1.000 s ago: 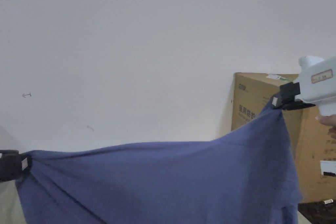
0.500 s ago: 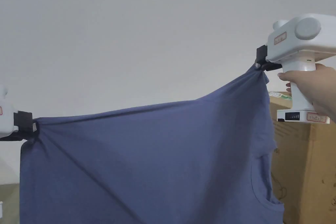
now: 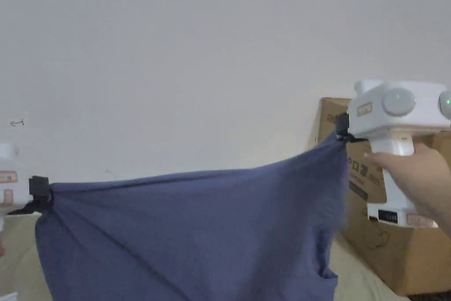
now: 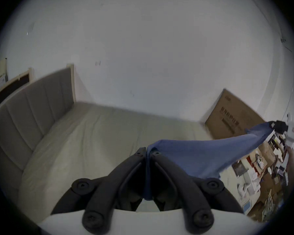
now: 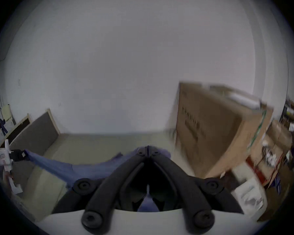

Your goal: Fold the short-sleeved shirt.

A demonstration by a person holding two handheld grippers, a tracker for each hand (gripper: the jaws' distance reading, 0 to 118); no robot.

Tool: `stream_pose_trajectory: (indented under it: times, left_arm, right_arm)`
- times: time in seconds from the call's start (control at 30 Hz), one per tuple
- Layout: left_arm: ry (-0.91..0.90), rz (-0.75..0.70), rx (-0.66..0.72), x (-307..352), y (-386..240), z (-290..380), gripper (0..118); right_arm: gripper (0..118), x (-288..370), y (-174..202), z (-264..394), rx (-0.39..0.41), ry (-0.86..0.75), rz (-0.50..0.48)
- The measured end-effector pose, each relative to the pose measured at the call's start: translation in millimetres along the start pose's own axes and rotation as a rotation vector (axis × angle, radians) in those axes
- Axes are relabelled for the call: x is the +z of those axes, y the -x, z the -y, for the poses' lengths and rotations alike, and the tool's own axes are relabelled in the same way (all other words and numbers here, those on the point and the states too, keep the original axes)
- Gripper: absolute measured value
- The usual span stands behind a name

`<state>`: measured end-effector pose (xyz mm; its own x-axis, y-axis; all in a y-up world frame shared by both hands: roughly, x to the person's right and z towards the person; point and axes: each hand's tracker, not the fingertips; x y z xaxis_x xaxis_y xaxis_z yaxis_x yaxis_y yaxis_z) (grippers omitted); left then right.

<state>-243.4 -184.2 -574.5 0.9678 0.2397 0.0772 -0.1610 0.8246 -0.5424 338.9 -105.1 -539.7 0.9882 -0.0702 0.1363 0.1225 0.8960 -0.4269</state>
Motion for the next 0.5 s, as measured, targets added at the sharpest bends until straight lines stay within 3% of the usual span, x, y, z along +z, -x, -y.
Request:
stream_pose_trajectory:
  times: [0.27, 0.43, 0.5]
  left_arm:
    - [0.389, -0.011, 0.067, -6, 58, 206, 2]
    - [0.572, -0.012, -0.032, 39, 73, 299, 2]
    - [0.618, 0.017, -0.043, 52, 87, 323, 2]
  right_arm:
    - [0, -14, -51, 276, -0.070, 0.507, -0.036]
    - [0, 45, -80, 391, -0.122, 0.710, -0.058]
    - [0, 77, -92, 421, -0.097, 0.756, -0.067]
